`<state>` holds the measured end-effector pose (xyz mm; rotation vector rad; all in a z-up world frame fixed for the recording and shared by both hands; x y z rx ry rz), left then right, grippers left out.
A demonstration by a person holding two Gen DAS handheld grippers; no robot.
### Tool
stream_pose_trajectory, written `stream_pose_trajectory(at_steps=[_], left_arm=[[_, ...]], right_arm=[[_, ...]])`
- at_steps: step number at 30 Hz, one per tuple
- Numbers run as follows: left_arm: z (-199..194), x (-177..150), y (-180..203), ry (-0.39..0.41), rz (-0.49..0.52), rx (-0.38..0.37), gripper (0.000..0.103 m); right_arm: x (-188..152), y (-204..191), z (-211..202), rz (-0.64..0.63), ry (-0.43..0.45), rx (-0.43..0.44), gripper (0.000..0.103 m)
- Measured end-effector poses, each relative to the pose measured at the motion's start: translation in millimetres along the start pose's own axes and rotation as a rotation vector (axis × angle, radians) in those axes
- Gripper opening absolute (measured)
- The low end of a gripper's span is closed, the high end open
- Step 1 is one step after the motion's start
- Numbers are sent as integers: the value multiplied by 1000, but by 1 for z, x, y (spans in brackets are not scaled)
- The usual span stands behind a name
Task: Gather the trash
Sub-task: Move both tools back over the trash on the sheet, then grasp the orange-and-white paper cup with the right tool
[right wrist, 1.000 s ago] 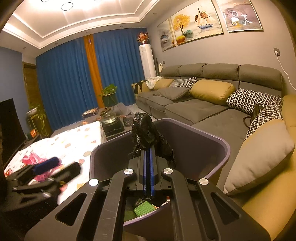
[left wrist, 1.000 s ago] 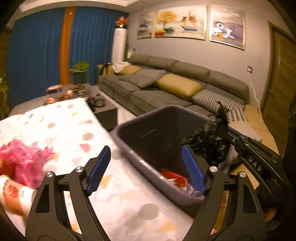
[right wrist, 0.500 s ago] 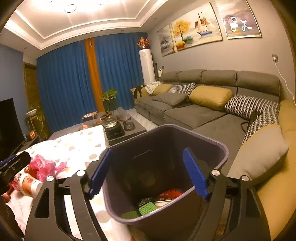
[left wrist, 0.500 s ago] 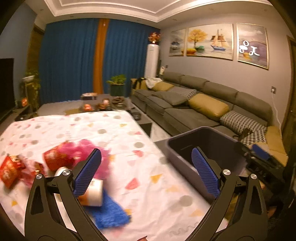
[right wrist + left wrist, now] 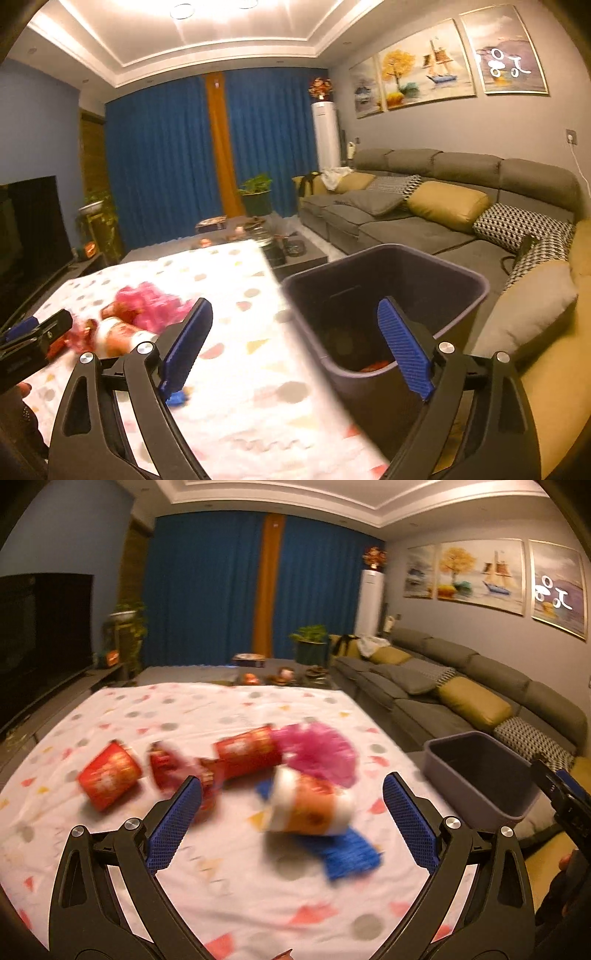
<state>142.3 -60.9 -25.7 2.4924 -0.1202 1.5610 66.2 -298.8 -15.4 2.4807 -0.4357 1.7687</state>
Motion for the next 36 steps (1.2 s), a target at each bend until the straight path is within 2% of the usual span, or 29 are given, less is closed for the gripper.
stream_pose_trajectory(at_steps=[7, 17, 29, 36], left_arm=[[-31, -5, -51, 25, -38, 101, 97], [-53, -10, -106, 34, -93, 180, 97], [-45, -9, -147, 40, -127, 231, 97], [-35, -10, -162, 34, -138, 234, 97]], right_arm=[[-9, -42, -8, -21, -22, 71, 89], [-27, -104, -5, -78, -52, 125, 92], [-47, -167, 46, -108, -166, 177, 95], [-52, -187, 76, -104, -216, 159, 95]])
Point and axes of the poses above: each gripper's, at about its wrist camera, not at the fingertips, and z roughly the way its jaws point, y to its right, x to its top, the point moved 1 cm from there along z, roughly the way its jaws point, and after that the axes turned 2 degrees about -x, right-handed, at the moved point
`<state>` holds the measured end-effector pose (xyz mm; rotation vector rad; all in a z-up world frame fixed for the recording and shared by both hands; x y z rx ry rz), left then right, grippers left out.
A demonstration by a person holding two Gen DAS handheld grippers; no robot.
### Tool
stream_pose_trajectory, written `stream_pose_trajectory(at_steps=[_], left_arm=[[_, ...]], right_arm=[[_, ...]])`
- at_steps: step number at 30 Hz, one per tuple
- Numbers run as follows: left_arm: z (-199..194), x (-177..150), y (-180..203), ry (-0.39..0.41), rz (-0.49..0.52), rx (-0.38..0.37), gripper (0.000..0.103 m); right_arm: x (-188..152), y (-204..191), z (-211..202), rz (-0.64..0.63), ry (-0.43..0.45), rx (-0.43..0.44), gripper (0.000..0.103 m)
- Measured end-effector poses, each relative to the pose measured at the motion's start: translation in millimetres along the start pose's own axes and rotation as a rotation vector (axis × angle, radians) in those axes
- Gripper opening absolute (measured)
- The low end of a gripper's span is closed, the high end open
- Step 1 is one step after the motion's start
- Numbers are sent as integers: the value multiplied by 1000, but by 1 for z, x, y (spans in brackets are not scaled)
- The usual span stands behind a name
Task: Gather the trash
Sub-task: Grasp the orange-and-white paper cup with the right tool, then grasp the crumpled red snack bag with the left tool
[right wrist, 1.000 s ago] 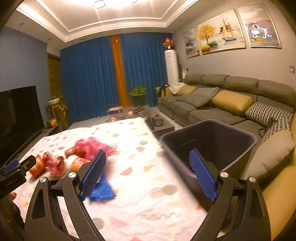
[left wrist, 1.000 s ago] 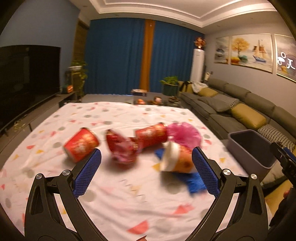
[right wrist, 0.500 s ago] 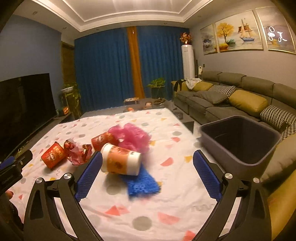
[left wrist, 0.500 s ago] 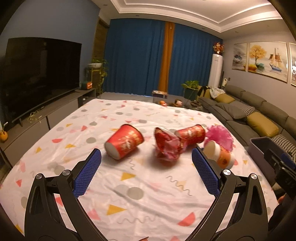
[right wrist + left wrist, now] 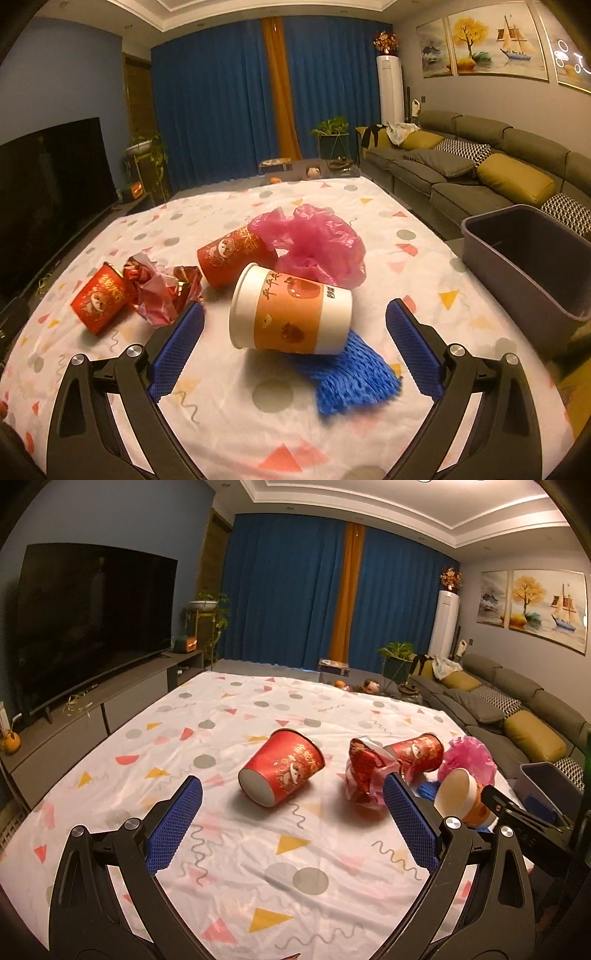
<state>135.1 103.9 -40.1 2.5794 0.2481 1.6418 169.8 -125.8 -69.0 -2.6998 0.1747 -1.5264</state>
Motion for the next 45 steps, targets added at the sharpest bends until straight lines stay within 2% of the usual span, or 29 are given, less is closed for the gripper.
stream_pose_trajectory(at_steps=[11, 15, 16, 18, 24, 28, 33, 36, 40, 45], left_arm=[[14, 0, -5, -23, -12, -21, 96], [17, 0, -4, -30, -8, -24, 97], [17, -1, -4, -31, -6, -25, 97], [19, -1, -3, -34, -1, -28, 96], [20, -2, 4, -41, 21, -42, 96], [25, 1, 14, -56, 30, -80, 96], [47, 9, 31, -105, 17, -166, 96], [65, 12, 43, -123, 27, -186, 91], [91, 10, 58, -172, 43, -202, 77], [112, 6, 69, -211, 57, -190, 75]], right_arm=[[2, 3, 34, 37, -78, -18, 95], [-1, 3, 41, 37, -106, -8, 87], [-2, 3, 42, 37, -112, -4, 83], [-2, 3, 41, 39, -110, -1, 82], [-1, 8, 29, 48, -79, 7, 82], [1, 18, 12, 63, -41, 11, 82], [3, 28, -12, 67, 16, 11, 82], [5, 35, -23, 71, 40, 11, 82], [6, 45, -35, 72, 65, 11, 82], [5, 54, -42, 62, 81, 7, 82]])
Point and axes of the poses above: each gripper's, at about its wrist camera, not at the fingertips, and z roughly the way its jaws point, y to its right, x to its top, the point moved 1 cm from there along z, roughly the way its jaws point, and after that the axes turned 2 degrees about -x, right-handed, at the moved point
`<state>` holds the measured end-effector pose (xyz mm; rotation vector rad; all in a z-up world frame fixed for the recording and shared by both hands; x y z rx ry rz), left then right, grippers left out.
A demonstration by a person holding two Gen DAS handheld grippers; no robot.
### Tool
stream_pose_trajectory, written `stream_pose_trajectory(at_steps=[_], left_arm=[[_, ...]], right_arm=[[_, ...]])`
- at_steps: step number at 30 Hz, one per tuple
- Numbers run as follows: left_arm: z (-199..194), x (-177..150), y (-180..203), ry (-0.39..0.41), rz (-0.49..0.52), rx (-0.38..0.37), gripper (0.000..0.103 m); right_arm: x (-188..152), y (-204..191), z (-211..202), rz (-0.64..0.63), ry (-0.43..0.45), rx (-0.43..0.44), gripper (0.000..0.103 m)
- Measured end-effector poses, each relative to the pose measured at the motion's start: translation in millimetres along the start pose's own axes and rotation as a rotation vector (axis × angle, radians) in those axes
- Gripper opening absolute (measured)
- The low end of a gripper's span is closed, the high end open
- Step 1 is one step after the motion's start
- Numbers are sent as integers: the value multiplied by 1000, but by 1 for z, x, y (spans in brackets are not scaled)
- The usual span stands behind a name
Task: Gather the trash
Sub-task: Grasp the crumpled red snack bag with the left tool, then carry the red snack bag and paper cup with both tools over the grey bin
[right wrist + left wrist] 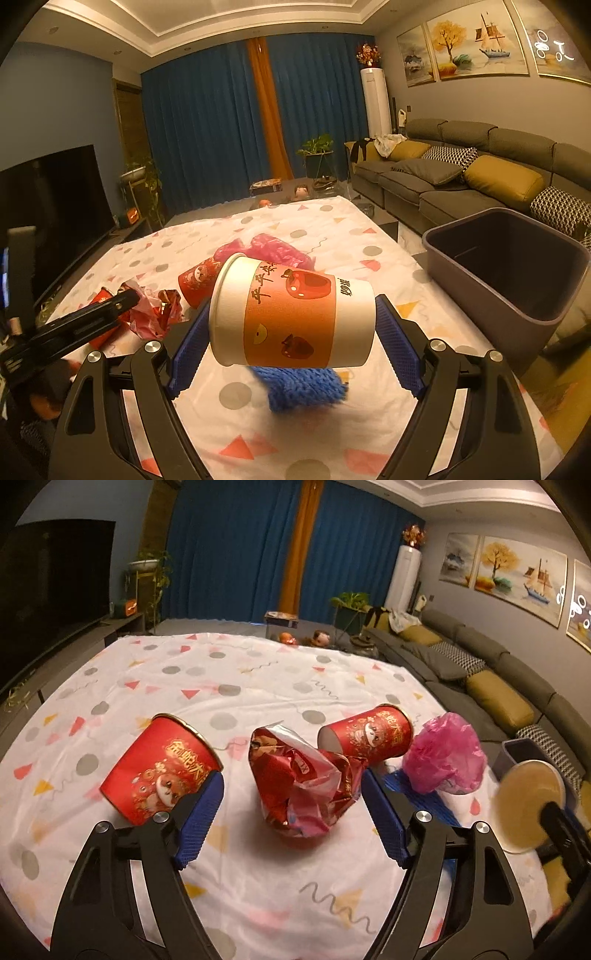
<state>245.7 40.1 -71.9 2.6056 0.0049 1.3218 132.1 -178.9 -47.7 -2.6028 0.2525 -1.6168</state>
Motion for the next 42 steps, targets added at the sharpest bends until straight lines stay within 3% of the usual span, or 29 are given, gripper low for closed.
stream_pose_trajectory(at_steps=[5, 8, 11, 15, 21, 33, 42], left_arm=[[15, 1, 6, -30, 21, 8, 74], [22, 0, 8, -52, 30, 8, 67], [30, -1, 9, -85, 42, 3, 54], [36, -7, 16, -116, 73, -22, 28], [30, -11, 19, -99, 71, -38, 12], [-46, -16, 40, 45, 99, -92, 12], [-76, -19, 69, 81, 135, -142, 12]], right_arm=[[-2, 4, 0, 1, 4, -2, 82], [-4, 5, 0, 2, 2, -2, 82], [-6, 5, 1, 2, -3, -4, 82], [-10, 4, -2, -2, -7, -5, 82], [-11, 6, -6, 2, -7, -6, 82], [-7, 16, -31, -5, 33, -8, 82], [-4, 27, -53, -14, 71, -22, 82]])
Point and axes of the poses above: each gripper's, at about its wrist camera, not at the fingertips, and z roughly the way its jaws point, y to its right, x to its top, the point moved 1 cm from there along z, roughly the way its jaws point, and after that the axes turned 2 degrees about -x, right-handed, at the moved point
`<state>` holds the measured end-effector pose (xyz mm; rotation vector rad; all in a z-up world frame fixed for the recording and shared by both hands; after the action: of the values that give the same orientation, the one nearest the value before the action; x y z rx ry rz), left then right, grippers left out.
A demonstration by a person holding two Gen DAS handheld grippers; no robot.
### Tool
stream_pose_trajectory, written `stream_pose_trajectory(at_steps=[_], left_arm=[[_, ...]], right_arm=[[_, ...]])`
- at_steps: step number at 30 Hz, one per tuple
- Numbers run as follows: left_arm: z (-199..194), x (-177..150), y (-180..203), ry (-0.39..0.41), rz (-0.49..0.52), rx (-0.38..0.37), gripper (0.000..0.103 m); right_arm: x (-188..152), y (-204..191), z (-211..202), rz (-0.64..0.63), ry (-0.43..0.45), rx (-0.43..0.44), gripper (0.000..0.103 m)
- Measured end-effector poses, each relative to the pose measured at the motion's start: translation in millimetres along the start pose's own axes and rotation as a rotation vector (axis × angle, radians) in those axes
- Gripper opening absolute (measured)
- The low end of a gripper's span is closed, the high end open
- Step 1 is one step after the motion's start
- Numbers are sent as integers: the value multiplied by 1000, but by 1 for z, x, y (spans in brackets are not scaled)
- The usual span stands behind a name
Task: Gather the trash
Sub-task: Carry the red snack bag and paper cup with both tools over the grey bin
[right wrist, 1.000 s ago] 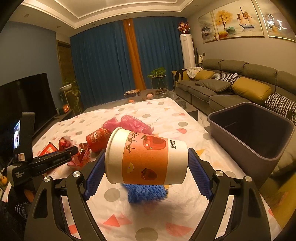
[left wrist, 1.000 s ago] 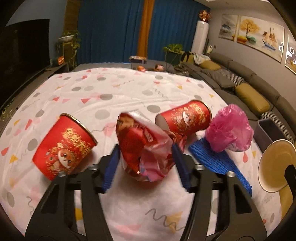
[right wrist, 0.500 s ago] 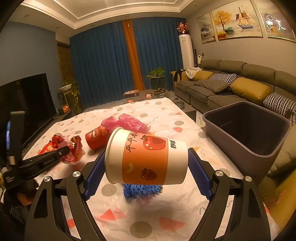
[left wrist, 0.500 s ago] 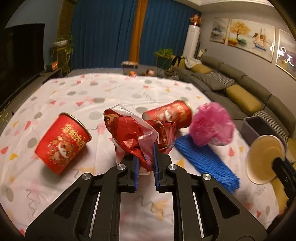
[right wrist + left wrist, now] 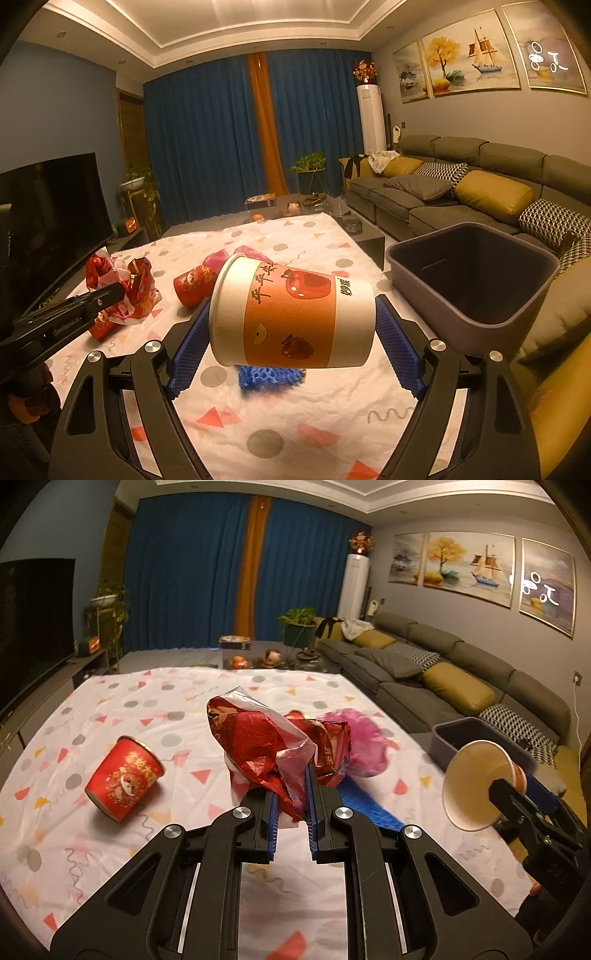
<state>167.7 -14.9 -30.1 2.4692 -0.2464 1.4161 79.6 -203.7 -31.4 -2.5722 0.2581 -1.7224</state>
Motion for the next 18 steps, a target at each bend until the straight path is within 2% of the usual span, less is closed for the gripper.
stream_pose_trajectory(at_steps=[8, 18], left_arm=[[-2, 7, 45, 10, 48, -74, 12], [25, 26, 143, 32, 138, -226, 12]], right_arm=[[12, 30, -11, 3, 43, -38, 82], [30, 98, -7, 30, 109, -156, 82]])
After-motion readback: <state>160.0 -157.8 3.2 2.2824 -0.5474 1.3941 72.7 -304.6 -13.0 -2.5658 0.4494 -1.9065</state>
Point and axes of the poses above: each gripper's, at about its wrist camera, not at the fingertips, and z roughly the way its jaws point, y to its right, x to its top, the point moved 1 cm from there along z, roughly the way its jaws point, and after that the axes turned 2 degrees about -x, right-handed, at the moved point
